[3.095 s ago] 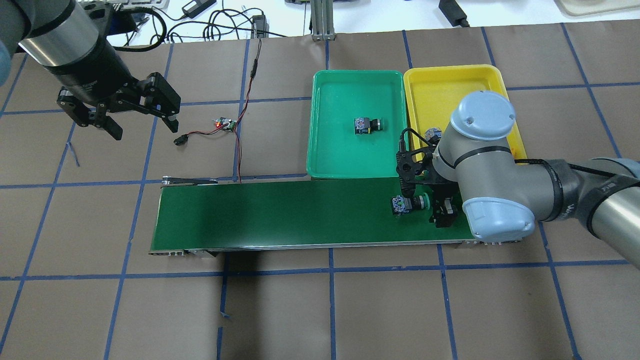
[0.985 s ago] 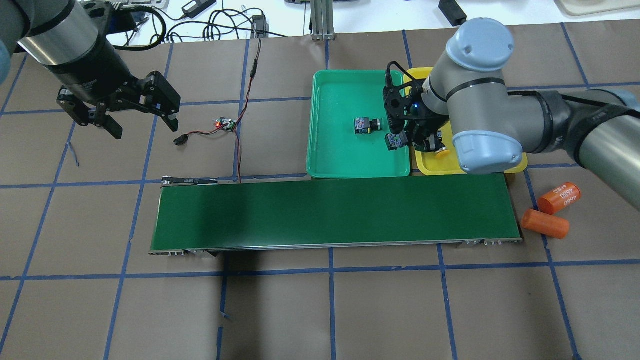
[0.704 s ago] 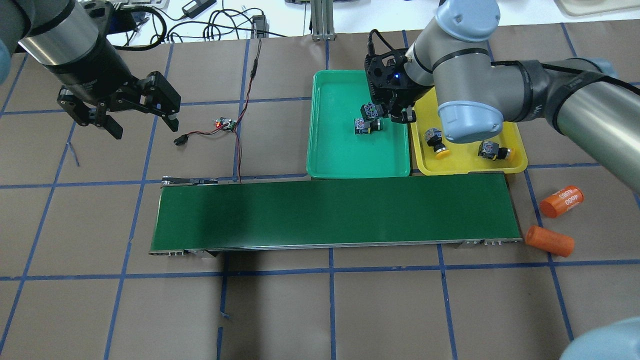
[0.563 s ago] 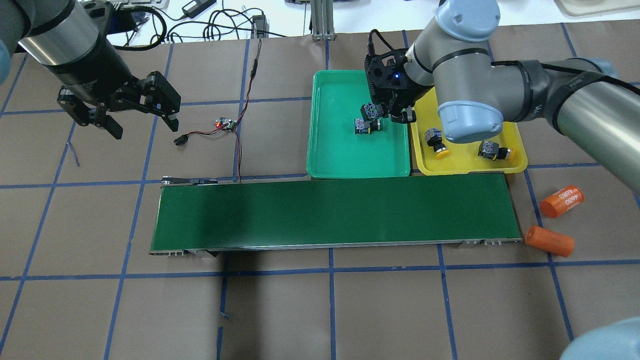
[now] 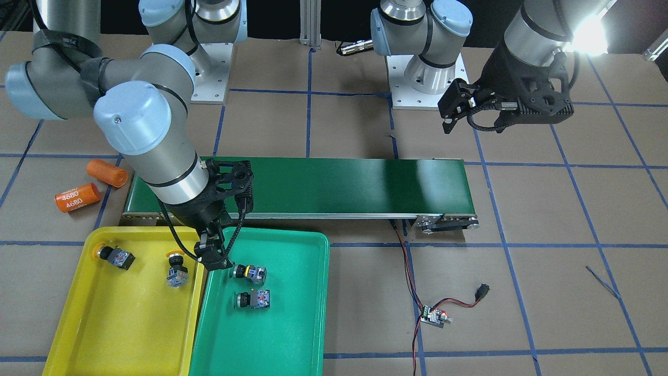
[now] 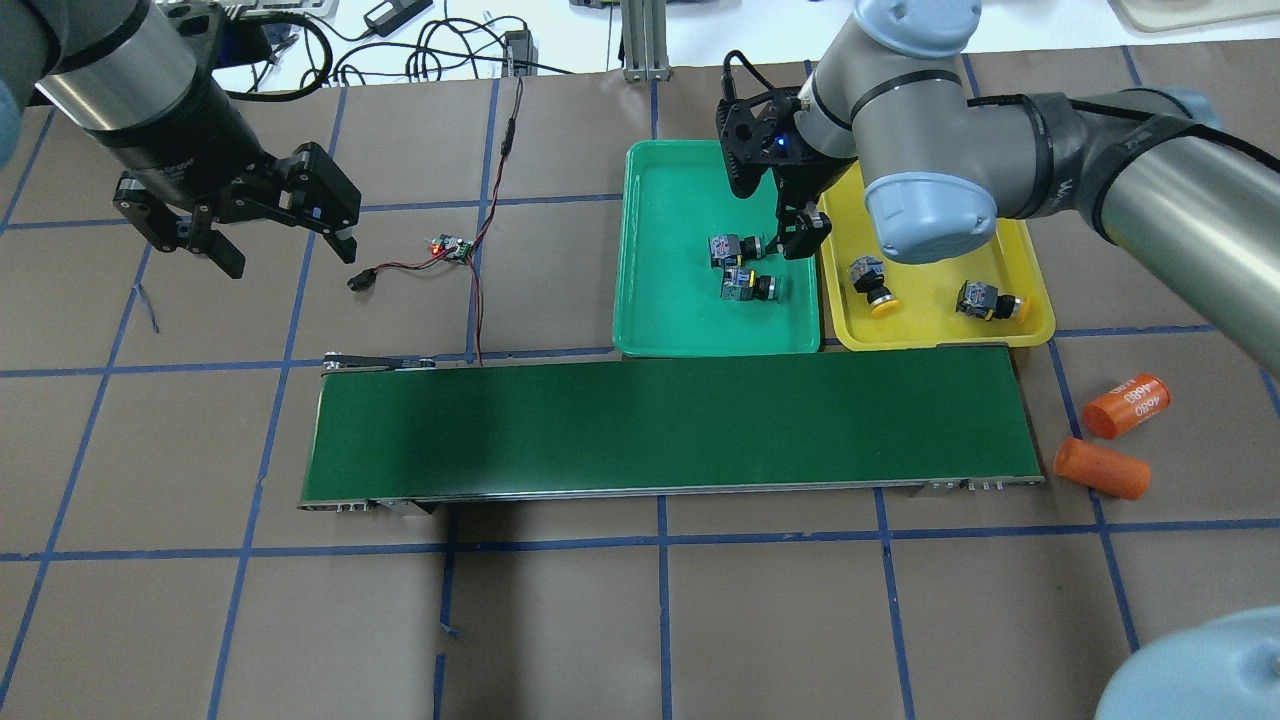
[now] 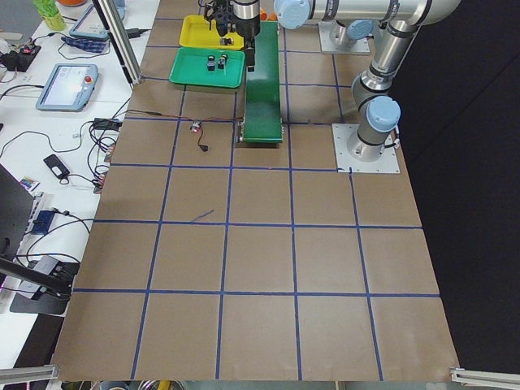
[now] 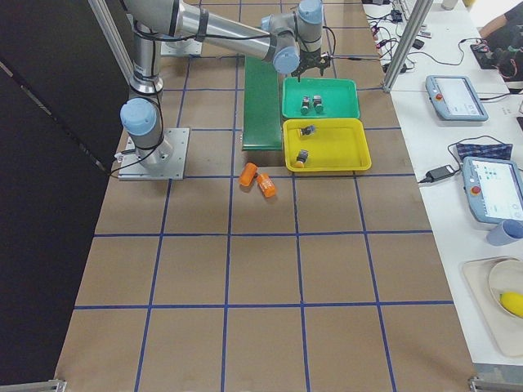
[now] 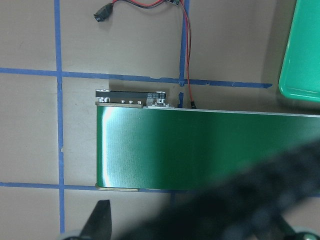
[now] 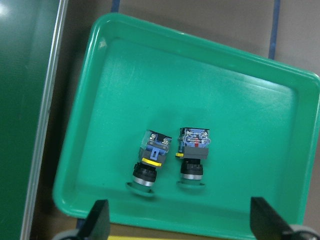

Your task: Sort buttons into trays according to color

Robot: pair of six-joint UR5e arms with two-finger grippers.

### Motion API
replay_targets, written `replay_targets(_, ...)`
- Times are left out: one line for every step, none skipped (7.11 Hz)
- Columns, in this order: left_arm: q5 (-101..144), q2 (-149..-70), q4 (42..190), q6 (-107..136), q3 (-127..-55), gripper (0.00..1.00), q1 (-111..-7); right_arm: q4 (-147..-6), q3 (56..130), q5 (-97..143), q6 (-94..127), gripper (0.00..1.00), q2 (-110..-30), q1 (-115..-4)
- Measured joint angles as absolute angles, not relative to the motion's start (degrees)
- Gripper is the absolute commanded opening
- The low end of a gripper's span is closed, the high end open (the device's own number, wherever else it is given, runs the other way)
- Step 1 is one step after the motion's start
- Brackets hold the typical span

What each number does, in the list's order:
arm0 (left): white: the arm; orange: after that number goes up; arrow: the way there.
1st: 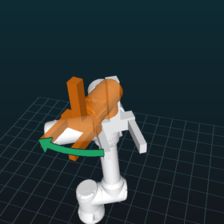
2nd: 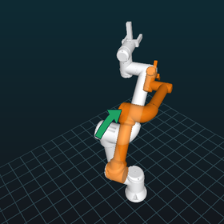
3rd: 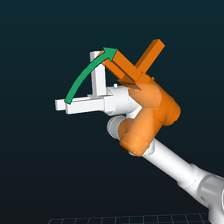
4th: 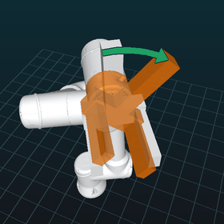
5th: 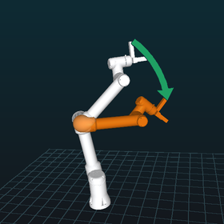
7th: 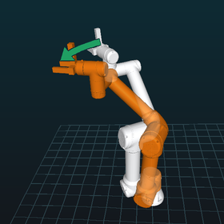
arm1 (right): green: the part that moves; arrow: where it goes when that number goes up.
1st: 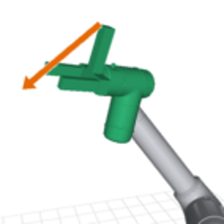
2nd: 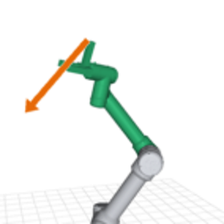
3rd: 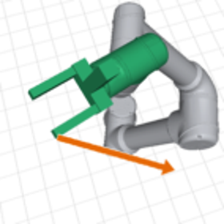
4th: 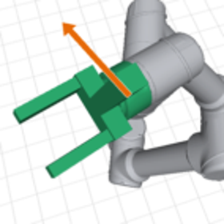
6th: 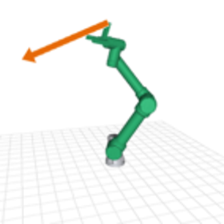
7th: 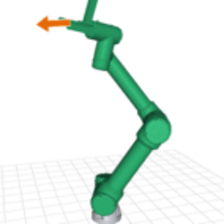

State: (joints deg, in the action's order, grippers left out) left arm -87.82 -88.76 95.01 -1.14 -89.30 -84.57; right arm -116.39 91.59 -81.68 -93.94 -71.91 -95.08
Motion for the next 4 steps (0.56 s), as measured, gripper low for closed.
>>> replay_targets(-87.9,-88.8,95.0,-1.1,-89.3,1.0,-84.6,-107.3,88.4,-83.5,-93.8,1.0,-72.6,-94.8)
replay_targets(-87.9,-88.8,95.0,-1.1,-89.3,1.0,-84.6,-98.8,84.7,-84.6,-93.7,1.0,-73.9,-94.7)
replay_targets(-88.0,-88.8,95.0,-1.1,-89.3,1.0,-84.6,-91.6,81.7,-85.2,-93.6,1.0,-75.7,-94.5)
replay_targets(-88.1,-88.7,95.0,-1.1,-89.3,1.0,-84.6,-86.2,80.3,-85.6,-93.7,1.0,-78.3,-94.4)
